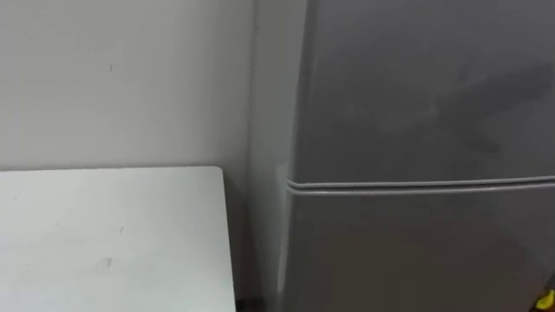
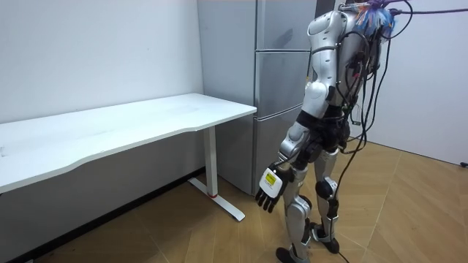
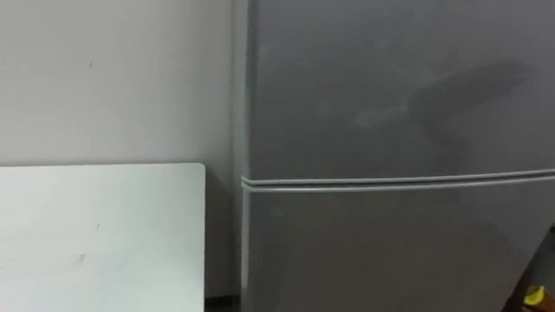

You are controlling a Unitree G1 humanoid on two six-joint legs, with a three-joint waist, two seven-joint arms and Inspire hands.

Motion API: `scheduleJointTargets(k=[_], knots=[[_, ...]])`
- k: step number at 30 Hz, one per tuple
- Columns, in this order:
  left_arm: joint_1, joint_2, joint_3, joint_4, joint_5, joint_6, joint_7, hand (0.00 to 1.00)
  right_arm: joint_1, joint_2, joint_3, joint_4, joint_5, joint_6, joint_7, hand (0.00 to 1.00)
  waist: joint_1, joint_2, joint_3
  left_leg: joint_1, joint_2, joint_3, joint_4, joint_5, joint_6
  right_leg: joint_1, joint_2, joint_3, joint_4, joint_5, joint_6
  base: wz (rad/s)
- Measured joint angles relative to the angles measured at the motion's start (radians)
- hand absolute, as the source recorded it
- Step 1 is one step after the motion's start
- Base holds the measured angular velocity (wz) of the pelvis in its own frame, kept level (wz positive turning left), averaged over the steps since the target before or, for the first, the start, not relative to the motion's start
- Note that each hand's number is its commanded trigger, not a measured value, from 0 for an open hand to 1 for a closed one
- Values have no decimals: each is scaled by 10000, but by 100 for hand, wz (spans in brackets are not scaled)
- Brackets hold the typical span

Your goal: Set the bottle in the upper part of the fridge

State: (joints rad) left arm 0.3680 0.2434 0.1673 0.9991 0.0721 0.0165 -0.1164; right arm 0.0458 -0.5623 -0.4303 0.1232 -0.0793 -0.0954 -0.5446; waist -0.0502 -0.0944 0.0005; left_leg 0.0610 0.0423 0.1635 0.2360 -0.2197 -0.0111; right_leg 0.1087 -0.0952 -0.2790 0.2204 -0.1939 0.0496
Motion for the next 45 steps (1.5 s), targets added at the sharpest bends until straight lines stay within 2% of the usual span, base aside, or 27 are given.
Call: scheduleJointTargets(k=[2,7,11,13,16,22,24,25,28,32,36,39,45], knots=[[-10,0,81,6,2,31,5,0,287,64,-37,320,5,3,-89,0,-1,3,2,46,-4,-7,-1,-4,-1,83,-2,-13,-10,-7,10,0],[37,-12,246,14,-5,116,125,0,886,588,-322,1187,96,63,-377,0,-25,11,3,-41,-28,2,20,-13,5,-35,-22,18,-38,-60,10,0],[131,-11,244,7,-30,122,278,0,1403,837,-245,1947,774,97,-397,0,-12,92,15,-103,-27,10,52,-12,6,-114,-27,37,-27,-88,8,0],[150,-33,244,6,-34,124,280,0,1566,962,-245,2527,1012,126,-395,0,0,130,-25,-122,-31,9,52,-12,6,-132,-28,19,-16,-90,10,0],[170,-72,250,5,-36,122,291,0,1784,1079,-238,2636,1304,126,-395,0,-4,241,-42,-72,-45,13,17,-8,3,-107,-33,19,-18,-102,18,0],[162,-302,296,6,-22,116,457,0,1875,1954,-224,4043,1638,90,-397,0,37,231,-41,75,-47,17,-32,-17,-14,-36,-25,44,-34,-172,11,0],[153,-340,293,21,-34,86,458,0,1934,2107,62,4657,1730,52,-400,0,138,250,-29,180,-26,151,-76,-19,-18,-22,-14,162,-16,-174,8,-14],[154,-340,293,21,-35,71,459,0,1979,2108,197,4803,1769,27,-392,0,166,315,4,191,-16,190,-76,-29,-30,-18,-5,204,-21,-175,6,-16],[98,-337,300,20,-39,0,484,0,2107,2162,580,5769,1765,-92,-218,0,169,330,7,190,-21,236,-102,-47,-33,-26,-17,257,-6,-194,17,-6],[75,-379,297,65,-278,-27,644,0,2191,2493,699,7143,1768,-121,-1,0,192,356,11,227,-24,268,-135,-53,-41,-66,-21,294,17,-242,13,-2],[71,-396,254,123,-696,-17,688,0,2321,2843,1379,7975,1579,-44,67,0,199,410,2,212,-20,272,-126,-55,-44,-24,-11,278,-2,-240,12,2],[75,-397,163,199,-707,-26,688,0,2469,3094,1851,8188,1350,1,392,0,217,468,5,216,-24,254,-137,-59,-50,-2,-12,252,-15,-240,13,1],[99,-468,-48,531,-706,-27,702,0,2542,3252,2475,8214,521,11,738,0,262,577,27,369,-23,241,-161,-84,-68,112,-13,252,-51,-294,23,0]])
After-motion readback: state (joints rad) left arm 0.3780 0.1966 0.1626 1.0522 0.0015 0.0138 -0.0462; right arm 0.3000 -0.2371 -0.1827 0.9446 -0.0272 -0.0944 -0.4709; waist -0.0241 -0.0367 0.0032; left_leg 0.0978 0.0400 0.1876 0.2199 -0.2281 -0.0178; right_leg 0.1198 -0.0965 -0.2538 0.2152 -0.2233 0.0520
